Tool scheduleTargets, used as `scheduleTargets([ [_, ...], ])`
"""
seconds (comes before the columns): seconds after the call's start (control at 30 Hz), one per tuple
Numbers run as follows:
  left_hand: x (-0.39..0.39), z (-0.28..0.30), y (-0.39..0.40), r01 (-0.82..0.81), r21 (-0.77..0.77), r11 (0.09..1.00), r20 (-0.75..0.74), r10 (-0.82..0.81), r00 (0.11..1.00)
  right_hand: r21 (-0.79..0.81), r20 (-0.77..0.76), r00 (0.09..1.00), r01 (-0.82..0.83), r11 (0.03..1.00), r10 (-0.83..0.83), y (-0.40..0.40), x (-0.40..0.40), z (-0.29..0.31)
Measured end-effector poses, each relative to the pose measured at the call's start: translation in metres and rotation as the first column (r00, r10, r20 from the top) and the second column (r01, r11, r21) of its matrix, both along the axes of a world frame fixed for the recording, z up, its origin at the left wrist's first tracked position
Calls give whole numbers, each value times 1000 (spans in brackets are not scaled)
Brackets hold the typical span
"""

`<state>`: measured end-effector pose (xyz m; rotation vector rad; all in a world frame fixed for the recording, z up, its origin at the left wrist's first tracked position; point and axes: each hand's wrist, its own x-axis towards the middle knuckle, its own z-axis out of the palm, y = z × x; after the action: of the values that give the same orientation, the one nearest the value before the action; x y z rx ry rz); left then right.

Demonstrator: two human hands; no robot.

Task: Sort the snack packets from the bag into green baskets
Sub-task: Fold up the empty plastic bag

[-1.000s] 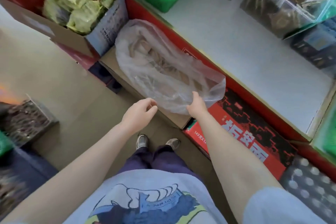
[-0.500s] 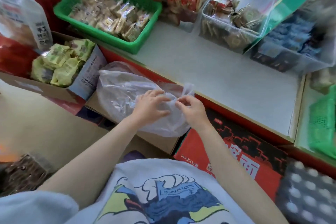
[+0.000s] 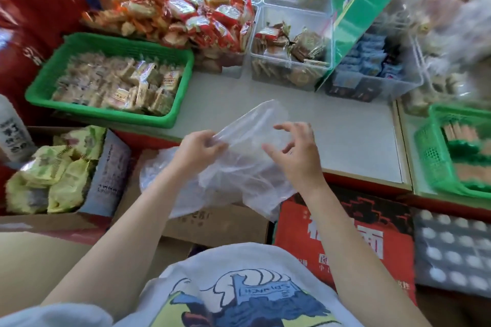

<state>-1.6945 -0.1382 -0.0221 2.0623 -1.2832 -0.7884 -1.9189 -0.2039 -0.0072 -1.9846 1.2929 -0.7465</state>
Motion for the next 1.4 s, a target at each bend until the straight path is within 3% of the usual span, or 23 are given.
scheduleTargets([
  [0.1, 19, 15, -4, 58, 4, 998, -215, -56, 975, 219, -287, 922, -202, 955, 260, 14, 35, -5],
  [0.2, 42, 21, -3, 109, -45, 993, -150, -114, 982, 330, -445, 861, -96, 939, 244, 17, 60, -11],
  [0.3, 66, 11, 4, 184, -165, 969, 202, -149, 968, 352, -297, 948, -3, 936, 114, 17, 71, -9],
  [0.4, 63, 12, 16, 335, -337, 880, 331, -223, 917, 464, -70, 998, 31, 885, 1, 17, 77, 8],
  [0.47, 58, 7, 20, 452, -272, 849, 371, -341, 864, 501, -14, 998, 57, 864, -57, 15, 81, 12],
  [0.6, 59, -5, 18, 572, 52, 819, 351, -551, 757, 557, 106, 965, 143, 818, -241, 10, 80, 16],
  [0.7, 64, -13, 13, 526, 98, 845, 301, -529, 793, 739, 295, 836, 107, 665, -463, 5, 67, 18],
  [0.77, 72, -19, 10, 491, 37, 870, 261, -483, 836, 809, 311, 774, 89, 581, -551, 3, 60, 17],
  [0.83, 78, -20, 7, 407, -43, 912, 136, -398, 907, 719, 163, 835, 264, 643, -525, 0, 56, 16],
  [0.9, 79, -14, 2, 341, -52, 939, 31, -339, 940, 433, -122, 889, 448, 782, -441, -1, 55, 15],
  [0.93, 79, -10, -1, 332, -41, 942, -7, -333, 943, 237, -245, 871, 479, 845, -425, 2, 57, 17],
  [1.0, 75, 0, -7, 324, -35, 945, -72, -326, 943, -120, -248, 883, 379, 917, -398, 12, 66, 27],
  [1.03, 73, 5, -10, 319, -39, 947, -118, -321, 940, -215, -211, 925, 272, 938, -316, 17, 73, 32],
  [1.1, 65, 19, -15, 323, -33, 946, -230, -321, 919, -188, -228, 968, 62, 980, -105, 26, 87, 37],
  [1.2, 59, 40, -21, 352, -68, 933, -430, -346, 834, 120, -168, 985, -20, 993, 40, 28, 96, 32],
  [1.27, 64, 47, -22, 385, -89, 918, -478, -379, 793, 258, -10, 999, 54, 965, -54, 26, 90, 30],
  [1.4, 87, 40, -23, 472, 50, 880, -365, -424, 829, 337, 172, 958, 160, 928, -228, 21, 75, 37],
])
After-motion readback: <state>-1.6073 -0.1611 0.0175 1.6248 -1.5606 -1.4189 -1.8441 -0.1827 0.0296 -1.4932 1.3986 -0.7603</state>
